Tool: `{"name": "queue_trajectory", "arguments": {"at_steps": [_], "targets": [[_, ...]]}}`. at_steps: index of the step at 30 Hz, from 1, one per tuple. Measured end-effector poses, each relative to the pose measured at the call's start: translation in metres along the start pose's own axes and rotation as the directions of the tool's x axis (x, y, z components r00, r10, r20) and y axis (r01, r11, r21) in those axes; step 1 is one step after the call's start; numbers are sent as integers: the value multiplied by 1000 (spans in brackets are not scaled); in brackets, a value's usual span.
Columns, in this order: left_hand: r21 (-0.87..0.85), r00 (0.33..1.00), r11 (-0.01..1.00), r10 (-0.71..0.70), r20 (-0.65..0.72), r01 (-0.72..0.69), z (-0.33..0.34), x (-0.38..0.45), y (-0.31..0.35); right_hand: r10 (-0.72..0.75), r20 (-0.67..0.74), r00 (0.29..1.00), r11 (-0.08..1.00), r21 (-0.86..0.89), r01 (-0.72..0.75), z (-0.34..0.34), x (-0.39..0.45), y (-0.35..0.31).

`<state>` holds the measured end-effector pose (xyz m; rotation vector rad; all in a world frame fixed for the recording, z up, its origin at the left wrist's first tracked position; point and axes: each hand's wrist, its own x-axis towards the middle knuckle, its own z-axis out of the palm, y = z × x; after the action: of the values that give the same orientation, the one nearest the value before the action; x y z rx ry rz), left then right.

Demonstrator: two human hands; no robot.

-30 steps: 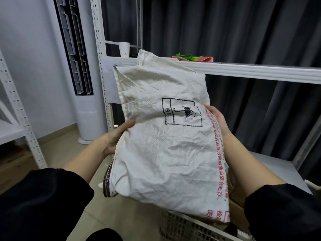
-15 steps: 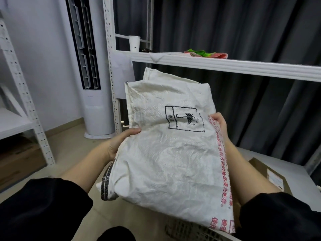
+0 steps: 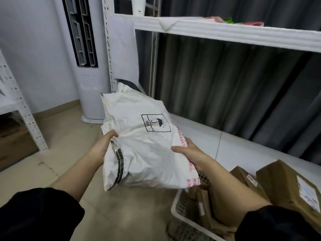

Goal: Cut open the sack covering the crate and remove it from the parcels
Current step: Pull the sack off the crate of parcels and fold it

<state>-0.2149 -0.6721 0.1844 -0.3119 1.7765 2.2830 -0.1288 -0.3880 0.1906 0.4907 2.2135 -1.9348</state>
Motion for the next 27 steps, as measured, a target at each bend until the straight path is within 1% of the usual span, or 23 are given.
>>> {"name": "queue_trajectory", "arguments": {"at_steps": [1,3,5,6,7,10,12,14,15,16,18,20,21,22,23,24,25,26,27], "targets": [[54,999,998,16,-40,-13,-12,19,-15,-43,-40,998,999,-5,43,9,10,6],[197,983,979,83,-167,-49,-31,47,-39,-118,-93,989,993,-27,116,27,31,20],[275,968,961,94,-232,-27,-42,69,-64,-133,-107,985,991,-37,129,45,56,43],[276,968,961,78,-240,-9,-46,78,-76,-120,-111,986,992,-37,117,54,69,58],[266,971,964,51,-234,13,-53,90,-90,-101,-121,988,995,-17,99,62,80,74],[261,987,961,-52,-153,91,-71,113,-125,-21,-161,987,999,31,27,82,106,122],[331,991,935,-107,-77,127,-85,123,-145,46,-173,984,998,48,-38,96,120,155],[470,987,872,-160,13,135,-95,129,-163,106,-188,976,994,50,-98,111,129,187],[550,987,829,-153,48,101,-100,135,-175,136,-201,970,991,34,-132,119,134,203],[620,991,782,-124,53,65,-102,138,-185,161,-217,963,987,13,-162,128,139,218],[707,1000,707,-24,-1,18,-103,147,-205,201,-247,948,978,-12,-210,143,147,247],[775,997,632,55,-47,2,-99,155,-225,238,-291,927,970,19,-243,154,161,279],[824,995,567,71,-63,12,-97,158,-236,258,-310,915,966,55,-254,158,166,291],[884,994,467,85,-73,25,-92,158,-246,275,-331,903,961,74,-266,160,169,299],[943,990,331,117,-78,35,-86,154,-255,285,-346,894,958,71,-278,161,169,301],[984,986,177,160,-44,15,-82,147,-266,273,-354,895,960,44,-275,162,169,303],[998,979,21,197,48,-53,-80,141,-277,248,-354,902,963,-8,-268,161,171,307],[981,967,-119,188,172,-152,-80,135,-291,219,-342,914,962,-83,-262,159,172,312],[944,954,-236,136,269,-232,-83,130,-305,183,-332,925,955,-164,-248,158,175,318]]}}
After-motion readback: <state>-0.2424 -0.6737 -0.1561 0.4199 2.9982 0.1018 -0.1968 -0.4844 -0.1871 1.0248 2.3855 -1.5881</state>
